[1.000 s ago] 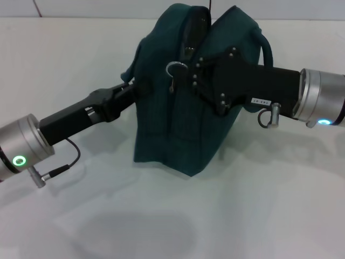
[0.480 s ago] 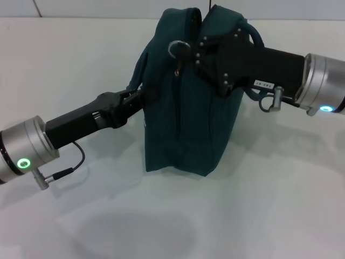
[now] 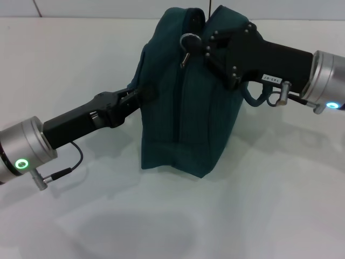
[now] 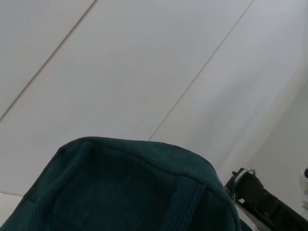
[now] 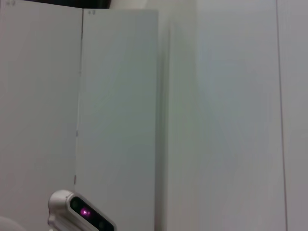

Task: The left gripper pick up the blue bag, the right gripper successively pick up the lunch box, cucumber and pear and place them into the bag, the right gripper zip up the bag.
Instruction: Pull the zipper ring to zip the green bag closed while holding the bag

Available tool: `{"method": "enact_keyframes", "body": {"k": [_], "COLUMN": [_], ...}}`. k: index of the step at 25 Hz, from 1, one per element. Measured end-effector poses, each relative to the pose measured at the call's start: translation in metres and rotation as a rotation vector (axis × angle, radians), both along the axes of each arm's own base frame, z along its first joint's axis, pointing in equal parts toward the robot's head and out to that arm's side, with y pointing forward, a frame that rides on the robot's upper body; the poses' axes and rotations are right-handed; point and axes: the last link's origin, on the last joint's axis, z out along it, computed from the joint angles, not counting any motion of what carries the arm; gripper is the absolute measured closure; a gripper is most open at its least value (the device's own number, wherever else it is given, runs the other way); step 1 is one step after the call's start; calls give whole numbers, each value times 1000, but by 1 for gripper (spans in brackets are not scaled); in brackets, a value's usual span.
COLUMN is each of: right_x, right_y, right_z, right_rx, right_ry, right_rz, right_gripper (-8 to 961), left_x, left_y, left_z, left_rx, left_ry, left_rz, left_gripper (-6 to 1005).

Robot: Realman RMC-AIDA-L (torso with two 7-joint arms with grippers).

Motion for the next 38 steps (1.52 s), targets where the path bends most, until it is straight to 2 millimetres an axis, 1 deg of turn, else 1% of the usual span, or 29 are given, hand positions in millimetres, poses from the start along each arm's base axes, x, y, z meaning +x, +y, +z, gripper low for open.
{"method": "enact_keyframes", "body": {"k": [6, 16, 22, 29, 34, 38], "right_x": [4, 3, 0, -6, -3, -2], "right_y": [4, 10, 17, 33, 43, 49], "right_z": [4, 11, 11, 9, 8, 9], "right_rx": [14, 39, 57, 2, -22, -16], "right_ry": [13, 33, 32, 38, 35, 31], "right_rz": [-30, -42, -66, -180, -276, -316], "right_gripper": [947, 947, 947, 947, 947, 947], "left_x": [0, -2, -3, -4, -4, -6], "left_y": [-1, -4, -6, -5, -6, -7], "left_z": [-1, -4, -7, -6, -5, -5], "left_rx": [-1, -18, -37, -30, -30, -28], "left_ry": [-1, 0, 16, 12, 12, 14], "left_rz": [1, 10, 6, 9, 12, 16], "left_gripper": [944, 944, 943, 943, 943, 943]}}
